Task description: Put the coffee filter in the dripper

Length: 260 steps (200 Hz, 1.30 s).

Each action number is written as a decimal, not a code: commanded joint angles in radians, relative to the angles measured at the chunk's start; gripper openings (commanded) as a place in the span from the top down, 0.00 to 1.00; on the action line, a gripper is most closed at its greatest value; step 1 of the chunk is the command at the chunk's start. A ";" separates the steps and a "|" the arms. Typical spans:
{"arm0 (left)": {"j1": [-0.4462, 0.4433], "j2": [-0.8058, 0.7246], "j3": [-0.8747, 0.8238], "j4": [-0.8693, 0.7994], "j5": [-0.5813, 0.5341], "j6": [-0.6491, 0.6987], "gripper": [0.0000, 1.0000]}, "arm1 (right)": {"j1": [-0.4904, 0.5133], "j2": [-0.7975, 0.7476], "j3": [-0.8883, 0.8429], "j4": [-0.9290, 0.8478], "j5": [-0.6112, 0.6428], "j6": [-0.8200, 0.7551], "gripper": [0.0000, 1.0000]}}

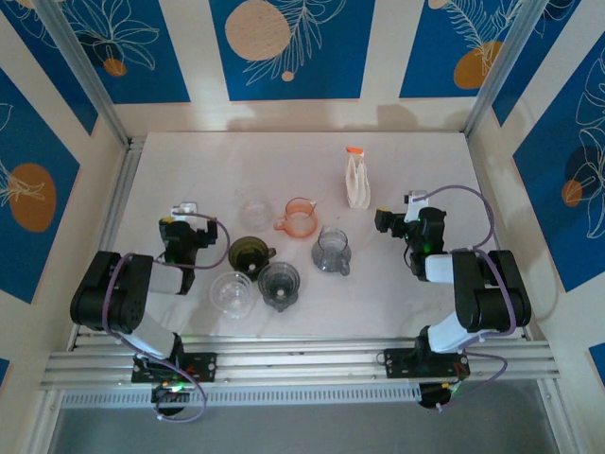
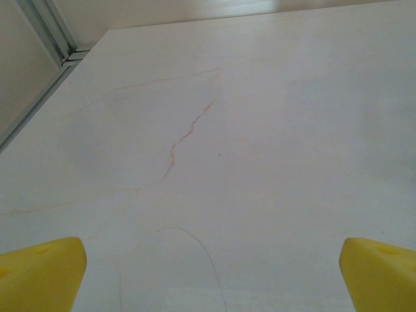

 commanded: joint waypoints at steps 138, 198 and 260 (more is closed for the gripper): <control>-0.010 -0.202 0.049 -0.203 -0.087 -0.006 0.00 | -0.009 -0.157 0.144 -0.387 0.066 0.086 0.01; -0.009 -0.314 0.180 -0.349 -0.223 -0.322 0.00 | 0.039 -0.295 0.245 -0.634 0.438 0.388 0.01; 0.030 -0.466 0.256 -0.630 -0.045 -0.673 0.00 | -0.101 -0.226 0.348 -0.768 -0.187 0.639 0.01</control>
